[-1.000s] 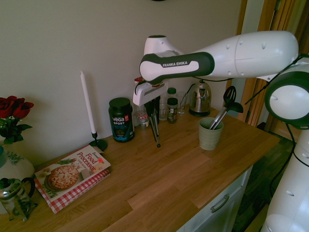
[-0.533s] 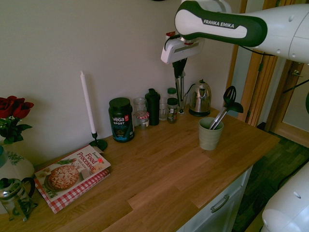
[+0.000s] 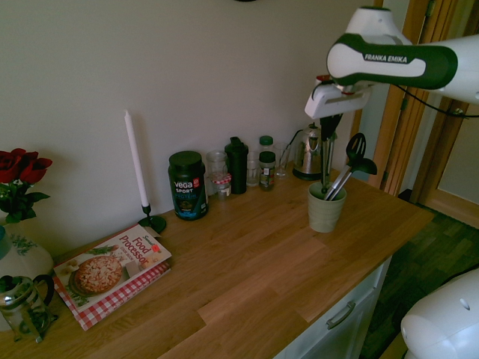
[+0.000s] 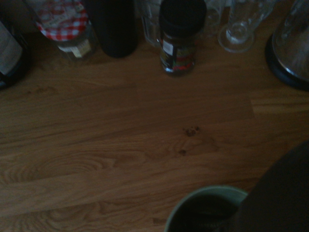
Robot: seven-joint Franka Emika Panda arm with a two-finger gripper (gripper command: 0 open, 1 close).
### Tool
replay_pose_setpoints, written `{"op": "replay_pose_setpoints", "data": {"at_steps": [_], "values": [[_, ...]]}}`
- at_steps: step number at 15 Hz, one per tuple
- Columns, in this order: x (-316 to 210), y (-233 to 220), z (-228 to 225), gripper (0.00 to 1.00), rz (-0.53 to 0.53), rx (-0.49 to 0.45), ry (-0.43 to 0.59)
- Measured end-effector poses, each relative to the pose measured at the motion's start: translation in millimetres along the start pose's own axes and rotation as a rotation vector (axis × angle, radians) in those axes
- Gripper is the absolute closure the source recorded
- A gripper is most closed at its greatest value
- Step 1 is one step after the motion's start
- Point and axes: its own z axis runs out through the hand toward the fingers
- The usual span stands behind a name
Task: Put the tongs back in the holder
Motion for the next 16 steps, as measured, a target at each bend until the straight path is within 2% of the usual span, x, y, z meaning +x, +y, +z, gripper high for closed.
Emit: {"op": "replay_pose_setpoints", "data": {"at_steps": [2, 3, 6, 9, 16], "values": [[1, 20, 33, 1.00, 0.014, 0.020, -0.017], [0, 27, 49, 0.00, 0.014, 0.036, -0.027], [-4, 35, 74, 0.00, 0.026, 0.070, -0.060], [-6, 34, 85, 0.00, 0.026, 0.065, -0.071], [-9, 14, 82, 0.00, -0.010, 0.069, -0.047]]}}
